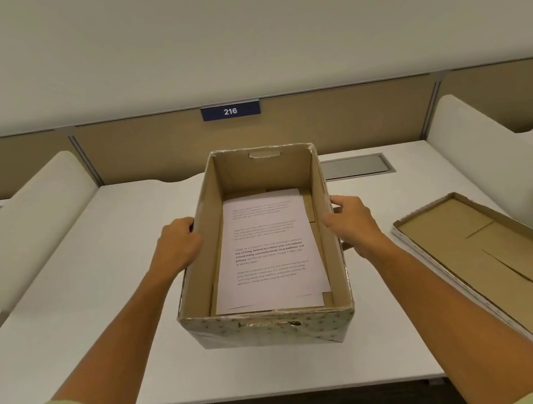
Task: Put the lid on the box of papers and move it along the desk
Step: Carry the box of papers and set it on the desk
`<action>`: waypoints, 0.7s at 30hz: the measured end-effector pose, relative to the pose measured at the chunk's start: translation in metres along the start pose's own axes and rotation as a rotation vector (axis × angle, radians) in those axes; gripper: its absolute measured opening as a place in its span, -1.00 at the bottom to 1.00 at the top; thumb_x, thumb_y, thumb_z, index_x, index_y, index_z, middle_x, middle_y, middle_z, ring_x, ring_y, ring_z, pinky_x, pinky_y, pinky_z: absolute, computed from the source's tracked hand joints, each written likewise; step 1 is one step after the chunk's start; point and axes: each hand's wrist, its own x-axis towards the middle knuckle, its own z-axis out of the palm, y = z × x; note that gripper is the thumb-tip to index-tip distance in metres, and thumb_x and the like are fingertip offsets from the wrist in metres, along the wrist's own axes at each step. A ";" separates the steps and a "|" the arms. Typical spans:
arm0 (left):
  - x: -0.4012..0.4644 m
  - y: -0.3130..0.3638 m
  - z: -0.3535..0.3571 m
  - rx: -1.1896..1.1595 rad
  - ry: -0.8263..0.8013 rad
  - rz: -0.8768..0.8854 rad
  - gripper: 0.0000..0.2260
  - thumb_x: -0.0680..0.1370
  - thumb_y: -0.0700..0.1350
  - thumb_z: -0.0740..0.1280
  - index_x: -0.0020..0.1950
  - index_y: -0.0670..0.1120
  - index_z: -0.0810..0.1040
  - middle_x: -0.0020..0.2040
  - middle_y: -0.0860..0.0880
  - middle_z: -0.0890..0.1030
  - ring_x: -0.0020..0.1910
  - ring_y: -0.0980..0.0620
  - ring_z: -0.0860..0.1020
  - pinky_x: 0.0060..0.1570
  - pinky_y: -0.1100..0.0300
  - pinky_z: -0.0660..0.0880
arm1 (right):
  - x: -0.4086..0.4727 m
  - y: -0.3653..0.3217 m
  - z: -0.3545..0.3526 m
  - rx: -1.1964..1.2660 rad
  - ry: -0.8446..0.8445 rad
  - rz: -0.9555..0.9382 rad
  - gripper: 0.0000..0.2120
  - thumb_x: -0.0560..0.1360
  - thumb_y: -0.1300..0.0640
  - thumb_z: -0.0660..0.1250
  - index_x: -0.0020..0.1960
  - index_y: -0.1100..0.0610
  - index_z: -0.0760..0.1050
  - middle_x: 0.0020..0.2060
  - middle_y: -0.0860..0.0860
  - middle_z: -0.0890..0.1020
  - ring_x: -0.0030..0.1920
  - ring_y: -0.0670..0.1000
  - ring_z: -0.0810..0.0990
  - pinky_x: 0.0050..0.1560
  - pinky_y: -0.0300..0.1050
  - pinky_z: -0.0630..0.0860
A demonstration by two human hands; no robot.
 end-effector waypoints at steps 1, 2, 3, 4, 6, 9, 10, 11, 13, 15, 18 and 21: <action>0.001 -0.003 0.008 -0.005 -0.011 -0.008 -0.76 0.62 -0.11 0.20 -0.03 -0.22 0.59 -0.14 -0.17 0.63 -0.25 -0.06 0.57 -0.18 0.06 0.51 | 0.003 0.007 0.002 -0.016 0.007 0.011 -0.72 0.61 0.06 0.35 0.30 0.04 0.56 -0.06 -0.02 0.66 -0.18 0.03 0.64 -0.23 -0.01 0.66; 0.003 -0.007 0.016 -0.014 -0.023 -0.019 -0.77 0.62 -0.12 0.20 -0.05 -0.21 0.59 -0.15 -0.16 0.63 -0.26 -0.07 0.57 -0.19 0.05 0.53 | 0.007 0.013 0.005 -0.031 0.011 0.022 -0.73 0.61 0.06 0.34 0.30 0.04 0.57 -0.04 -0.01 0.66 -0.14 0.06 0.65 -0.21 0.00 0.66; 0.003 -0.011 0.023 -0.021 -0.035 -0.031 -0.78 0.61 -0.14 0.20 -0.06 -0.21 0.59 -0.17 -0.16 0.64 -0.26 -0.09 0.59 -0.19 0.02 0.55 | 0.010 0.019 0.007 -0.044 0.013 0.035 -0.73 0.61 0.06 0.34 0.30 0.04 0.57 -0.02 0.00 0.66 -0.10 0.09 0.65 -0.20 -0.01 0.65; 0.003 -0.015 0.030 -0.028 -0.049 -0.041 -0.79 0.59 -0.16 0.20 -0.08 -0.22 0.59 -0.18 -0.17 0.64 -0.25 -0.12 0.60 -0.19 0.00 0.57 | 0.012 0.024 0.009 -0.055 0.012 0.050 -0.72 0.61 0.06 0.34 0.31 0.03 0.57 -0.01 0.01 0.66 -0.07 0.11 0.65 -0.21 -0.03 0.64; 0.005 -0.022 0.043 -0.033 -0.077 -0.054 -0.80 0.57 -0.18 0.20 -0.10 -0.21 0.59 -0.21 -0.17 0.64 -0.24 -0.15 0.62 -0.18 -0.04 0.59 | 0.016 0.035 0.014 -0.073 0.004 0.081 -0.71 0.61 0.04 0.34 0.32 0.01 0.57 0.01 0.02 0.69 -0.07 0.11 0.67 -0.21 -0.04 0.65; 0.007 -0.032 0.058 -0.035 -0.110 -0.062 -0.80 0.58 -0.16 0.20 -0.08 -0.20 0.59 -0.19 -0.14 0.64 -0.24 -0.11 0.61 -0.15 -0.05 0.59 | 0.020 0.049 0.020 -0.079 -0.008 0.127 -0.72 0.61 0.03 0.34 0.31 0.00 0.58 0.04 0.04 0.71 -0.07 0.11 0.68 -0.18 -0.03 0.66; 0.008 -0.035 0.062 -0.035 -0.119 -0.065 -0.79 0.60 -0.15 0.20 -0.08 -0.19 0.59 -0.19 -0.13 0.64 -0.25 -0.10 0.60 -0.15 -0.03 0.58 | 0.021 0.053 0.021 -0.077 -0.017 0.146 -0.72 0.61 0.04 0.33 0.31 -0.01 0.58 0.04 0.05 0.71 -0.08 0.11 0.67 -0.22 -0.06 0.63; 0.008 -0.039 0.065 -0.033 -0.128 -0.069 -0.80 0.60 -0.14 0.20 -0.08 -0.18 0.58 -0.19 -0.12 0.63 -0.25 -0.09 0.60 -0.15 -0.01 0.58 | 0.021 0.056 0.023 -0.075 -0.027 0.161 -0.70 0.61 0.05 0.33 0.33 -0.01 0.57 0.05 0.05 0.71 -0.09 0.10 0.67 -0.26 -0.08 0.60; 0.009 -0.045 0.070 -0.029 -0.141 -0.070 -0.80 0.61 -0.15 0.19 -0.06 -0.18 0.58 -0.18 -0.12 0.63 -0.23 -0.11 0.61 -0.13 -0.01 0.58 | 0.022 0.063 0.028 -0.072 -0.040 0.186 -0.67 0.61 0.05 0.33 0.37 -0.02 0.54 0.09 0.07 0.70 -0.11 0.08 0.65 -0.30 -0.11 0.59; 0.006 -0.049 0.076 -0.026 -0.139 -0.071 -0.80 0.62 -0.13 0.19 0.03 -0.18 0.58 -0.09 -0.11 0.66 -0.20 -0.10 0.60 -0.09 0.00 0.57 | 0.021 0.068 0.033 -0.074 -0.039 0.196 -0.63 0.60 0.03 0.34 0.41 -0.03 0.52 0.14 0.10 0.70 -0.11 0.08 0.65 -0.32 -0.12 0.57; 0.000 -0.051 0.082 -0.039 -0.119 -0.082 -0.74 0.64 -0.07 0.19 0.23 -0.14 0.56 0.07 -0.12 0.66 -0.14 -0.06 0.58 -0.01 0.00 0.54 | 0.022 0.075 0.038 -0.102 0.001 0.204 -0.55 0.59 -0.02 0.34 0.47 -0.07 0.46 0.26 0.08 0.66 0.01 0.13 0.66 -0.34 -0.13 0.55; -0.004 -0.053 0.086 -0.113 -0.088 -0.115 -0.68 0.62 -0.06 0.23 0.35 -0.11 0.51 0.23 -0.13 0.63 0.08 -0.16 0.63 0.13 -0.08 0.53 | 0.021 0.077 0.041 -0.176 0.055 0.206 -0.54 0.61 0.00 0.32 0.50 -0.05 0.43 0.35 0.05 0.61 0.20 0.15 0.64 -0.10 -0.03 0.65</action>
